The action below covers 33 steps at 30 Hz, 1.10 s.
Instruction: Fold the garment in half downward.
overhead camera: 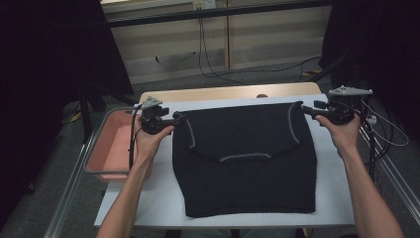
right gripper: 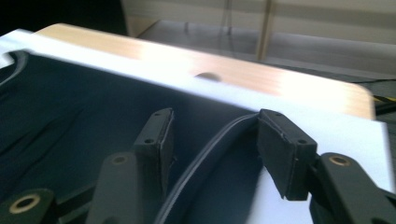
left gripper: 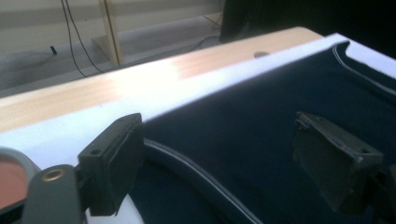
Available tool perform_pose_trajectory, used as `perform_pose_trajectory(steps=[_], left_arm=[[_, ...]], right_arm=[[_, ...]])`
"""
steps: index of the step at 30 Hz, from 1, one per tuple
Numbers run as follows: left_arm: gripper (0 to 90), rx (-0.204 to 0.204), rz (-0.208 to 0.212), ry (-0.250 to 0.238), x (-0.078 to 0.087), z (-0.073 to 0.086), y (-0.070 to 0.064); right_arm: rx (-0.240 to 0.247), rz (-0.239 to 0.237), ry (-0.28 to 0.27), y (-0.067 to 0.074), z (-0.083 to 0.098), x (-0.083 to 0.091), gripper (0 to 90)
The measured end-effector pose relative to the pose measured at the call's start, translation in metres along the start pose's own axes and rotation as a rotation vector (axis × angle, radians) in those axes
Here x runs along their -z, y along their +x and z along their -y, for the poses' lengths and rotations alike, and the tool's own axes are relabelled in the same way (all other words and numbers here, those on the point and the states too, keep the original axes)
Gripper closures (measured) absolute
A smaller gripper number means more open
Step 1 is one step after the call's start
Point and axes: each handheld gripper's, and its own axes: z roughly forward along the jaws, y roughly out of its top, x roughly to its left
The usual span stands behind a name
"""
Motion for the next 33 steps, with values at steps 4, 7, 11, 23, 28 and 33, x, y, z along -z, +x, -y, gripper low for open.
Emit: perform_pose_trajectory(steps=[4,7,11,23,28,33], left_arm=[[11.0,-0.03,0.001,0.023,0.0,0.009,-0.009],[7.8,-0.038,0.011,0.043,0.001,0.017,-0.016],[5.7,-0.093,0.048,0.02,0.007,0.02,-0.035],[7.0,-0.144,0.11,0.103,-0.006,0.043,-0.062],[7.2,-0.17,0.123,0.129,-0.012,0.054,-0.071],[8.5,-0.19,0.123,0.169,-0.017,0.067,-0.073]], right_arm=[[0.029,-0.053,0.007,0.017,0.008,0.006,45.0],[0.059,-0.079,0.012,0.03,0.014,0.009,43.9],[0.108,-0.122,0.058,0.048,0.023,0.008,41.6],[0.168,-0.208,0.127,0.082,0.048,-0.008,38.8],[0.196,-0.223,0.192,0.087,0.06,-0.017,37.7],[0.215,-0.222,0.23,0.09,0.069,-0.019,37.1]])
